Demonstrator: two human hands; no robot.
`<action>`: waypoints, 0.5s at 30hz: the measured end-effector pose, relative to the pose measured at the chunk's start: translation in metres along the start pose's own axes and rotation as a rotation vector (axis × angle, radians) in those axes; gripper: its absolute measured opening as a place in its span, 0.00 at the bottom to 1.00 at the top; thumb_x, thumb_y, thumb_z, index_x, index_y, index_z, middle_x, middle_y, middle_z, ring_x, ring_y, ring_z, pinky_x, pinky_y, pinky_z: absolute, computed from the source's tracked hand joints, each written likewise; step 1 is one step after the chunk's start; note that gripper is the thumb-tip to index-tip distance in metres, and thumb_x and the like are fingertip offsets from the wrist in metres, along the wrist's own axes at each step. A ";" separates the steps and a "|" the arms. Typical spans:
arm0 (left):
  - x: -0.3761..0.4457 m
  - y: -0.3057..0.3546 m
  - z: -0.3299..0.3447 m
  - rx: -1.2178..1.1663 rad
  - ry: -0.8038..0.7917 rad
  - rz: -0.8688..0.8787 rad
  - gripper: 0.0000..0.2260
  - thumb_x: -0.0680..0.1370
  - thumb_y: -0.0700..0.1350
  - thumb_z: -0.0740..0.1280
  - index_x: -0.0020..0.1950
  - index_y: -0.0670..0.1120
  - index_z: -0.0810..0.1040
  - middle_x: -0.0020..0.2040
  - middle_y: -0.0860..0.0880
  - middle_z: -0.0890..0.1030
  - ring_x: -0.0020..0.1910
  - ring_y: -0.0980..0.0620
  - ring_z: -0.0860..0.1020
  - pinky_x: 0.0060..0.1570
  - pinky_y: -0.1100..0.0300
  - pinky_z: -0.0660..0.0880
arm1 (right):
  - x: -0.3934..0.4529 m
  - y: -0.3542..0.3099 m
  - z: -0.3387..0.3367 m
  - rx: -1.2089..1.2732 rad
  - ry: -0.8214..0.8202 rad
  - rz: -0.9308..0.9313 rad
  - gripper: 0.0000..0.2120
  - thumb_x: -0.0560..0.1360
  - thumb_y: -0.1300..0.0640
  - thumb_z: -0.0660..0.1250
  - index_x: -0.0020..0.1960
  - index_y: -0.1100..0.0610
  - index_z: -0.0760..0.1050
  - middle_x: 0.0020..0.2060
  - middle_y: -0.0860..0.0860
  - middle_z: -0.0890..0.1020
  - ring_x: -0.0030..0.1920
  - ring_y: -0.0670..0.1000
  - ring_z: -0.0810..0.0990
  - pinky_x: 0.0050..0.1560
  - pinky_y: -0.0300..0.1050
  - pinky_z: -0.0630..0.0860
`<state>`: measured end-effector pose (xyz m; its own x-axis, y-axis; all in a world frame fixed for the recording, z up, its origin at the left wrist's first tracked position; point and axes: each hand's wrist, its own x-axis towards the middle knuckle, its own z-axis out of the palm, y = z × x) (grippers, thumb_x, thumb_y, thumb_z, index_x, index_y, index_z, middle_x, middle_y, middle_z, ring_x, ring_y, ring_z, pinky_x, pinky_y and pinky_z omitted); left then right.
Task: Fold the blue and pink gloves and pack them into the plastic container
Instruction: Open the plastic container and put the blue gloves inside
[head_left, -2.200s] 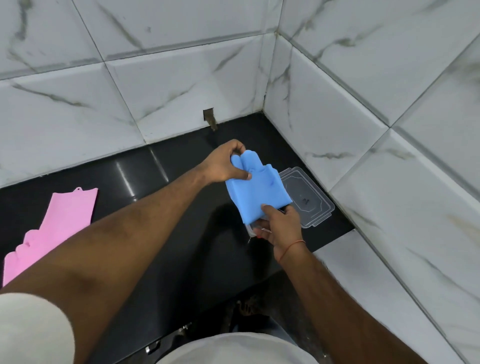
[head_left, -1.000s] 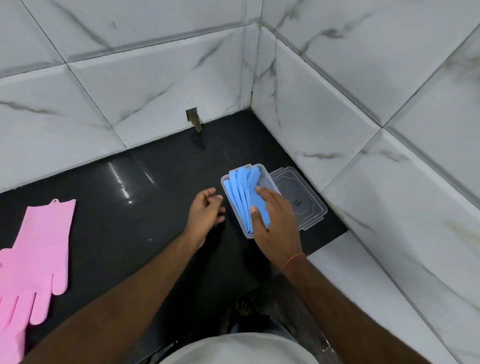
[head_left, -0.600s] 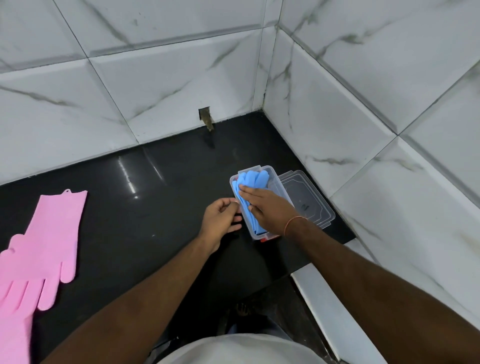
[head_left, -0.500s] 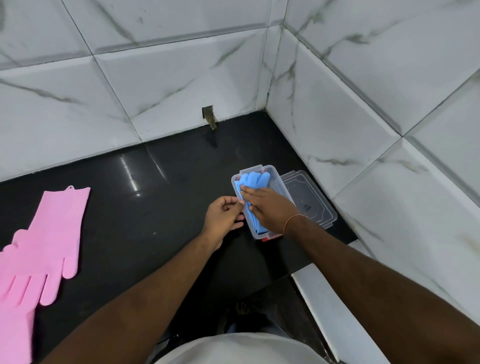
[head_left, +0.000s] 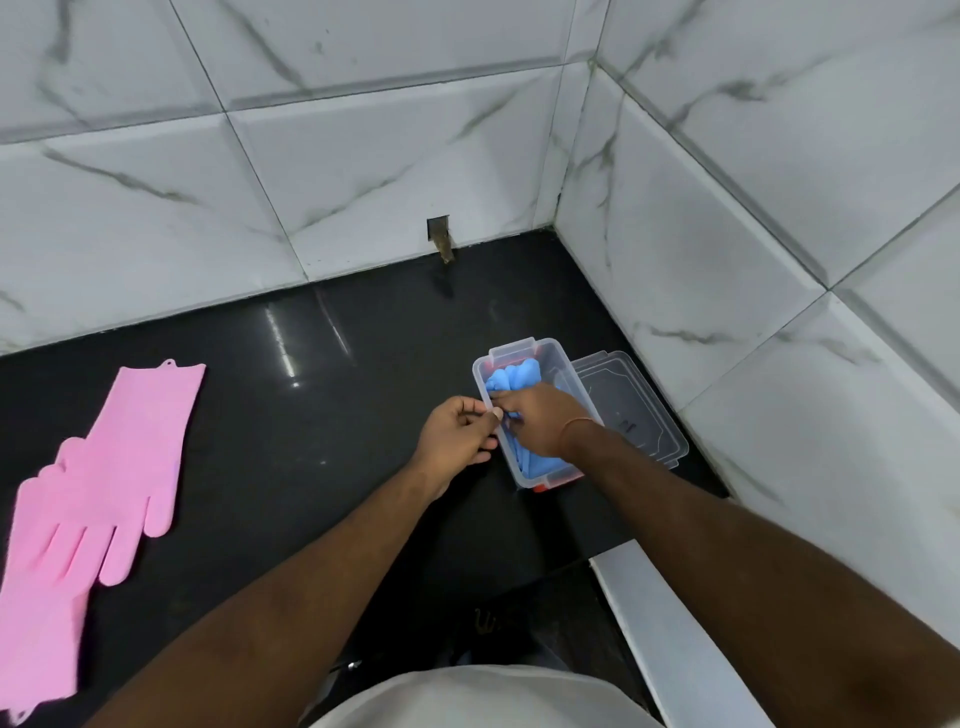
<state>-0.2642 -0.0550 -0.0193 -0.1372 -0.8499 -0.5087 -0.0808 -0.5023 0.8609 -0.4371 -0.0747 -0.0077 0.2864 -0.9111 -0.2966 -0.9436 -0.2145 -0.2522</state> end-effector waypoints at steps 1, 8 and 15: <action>-0.001 0.000 -0.001 0.011 -0.003 0.002 0.10 0.84 0.49 0.73 0.62 0.45 0.80 0.53 0.47 0.88 0.47 0.53 0.86 0.50 0.55 0.86 | -0.002 0.003 -0.004 0.138 0.041 0.033 0.16 0.86 0.58 0.62 0.71 0.52 0.79 0.66 0.55 0.83 0.62 0.57 0.82 0.68 0.50 0.77; -0.013 -0.002 -0.009 0.139 -0.024 0.069 0.18 0.84 0.52 0.72 0.71 0.65 0.72 0.56 0.49 0.87 0.51 0.50 0.86 0.54 0.49 0.85 | -0.014 0.019 -0.013 0.558 0.332 0.445 0.10 0.79 0.59 0.72 0.60 0.51 0.81 0.55 0.50 0.86 0.56 0.55 0.84 0.58 0.47 0.80; -0.008 -0.006 -0.002 0.199 -0.019 0.145 0.25 0.86 0.49 0.70 0.82 0.62 0.71 0.58 0.48 0.88 0.56 0.50 0.88 0.59 0.49 0.86 | -0.021 -0.020 0.021 0.536 0.052 0.231 0.06 0.80 0.58 0.73 0.56 0.57 0.83 0.51 0.53 0.86 0.53 0.53 0.84 0.63 0.51 0.81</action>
<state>-0.2607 -0.0451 -0.0200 -0.1799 -0.9070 -0.3809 -0.2510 -0.3321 0.9093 -0.4210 -0.0445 -0.0156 0.0617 -0.9321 -0.3569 -0.7607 0.1876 -0.6215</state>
